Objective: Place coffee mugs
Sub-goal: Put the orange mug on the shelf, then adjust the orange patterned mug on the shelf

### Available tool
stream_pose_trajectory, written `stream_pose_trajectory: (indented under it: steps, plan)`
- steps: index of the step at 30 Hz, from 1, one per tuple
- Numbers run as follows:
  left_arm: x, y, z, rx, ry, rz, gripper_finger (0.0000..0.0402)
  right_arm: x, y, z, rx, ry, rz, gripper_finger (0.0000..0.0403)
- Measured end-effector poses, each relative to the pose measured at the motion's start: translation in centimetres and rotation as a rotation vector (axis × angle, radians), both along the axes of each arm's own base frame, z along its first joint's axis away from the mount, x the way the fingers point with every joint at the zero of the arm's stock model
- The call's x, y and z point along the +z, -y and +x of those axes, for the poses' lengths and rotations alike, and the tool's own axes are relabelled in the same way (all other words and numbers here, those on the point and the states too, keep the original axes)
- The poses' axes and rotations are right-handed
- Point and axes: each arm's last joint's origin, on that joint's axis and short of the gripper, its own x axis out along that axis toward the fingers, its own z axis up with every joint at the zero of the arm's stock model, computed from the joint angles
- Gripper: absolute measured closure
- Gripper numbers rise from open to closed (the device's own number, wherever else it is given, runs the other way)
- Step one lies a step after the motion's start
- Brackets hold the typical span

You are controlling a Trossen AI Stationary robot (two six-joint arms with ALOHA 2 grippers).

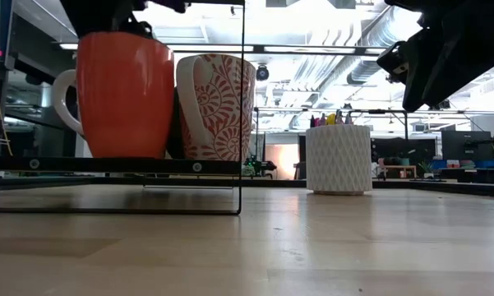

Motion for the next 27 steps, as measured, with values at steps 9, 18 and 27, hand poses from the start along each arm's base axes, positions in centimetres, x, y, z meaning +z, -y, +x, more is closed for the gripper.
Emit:
stream_pose_trajectory:
  steps: [9,18,27]
  plan:
    - [-0.1,0.0,-0.1,0.001,-0.014,0.003,0.0363,0.0,0.0,0.0,0.0,0.0,0.0,0.0323]
    - [0.0,-0.3,-0.8,0.035,-0.074,0.027,0.0363,0.0,0.0,0.0,0.0,0.0,0.0,0.0323]
    - [1.5,-0.5,-1.1,0.037,0.002,0.024,0.0363,0.0,0.0,0.0,0.0,0.0,0.0,0.0323]
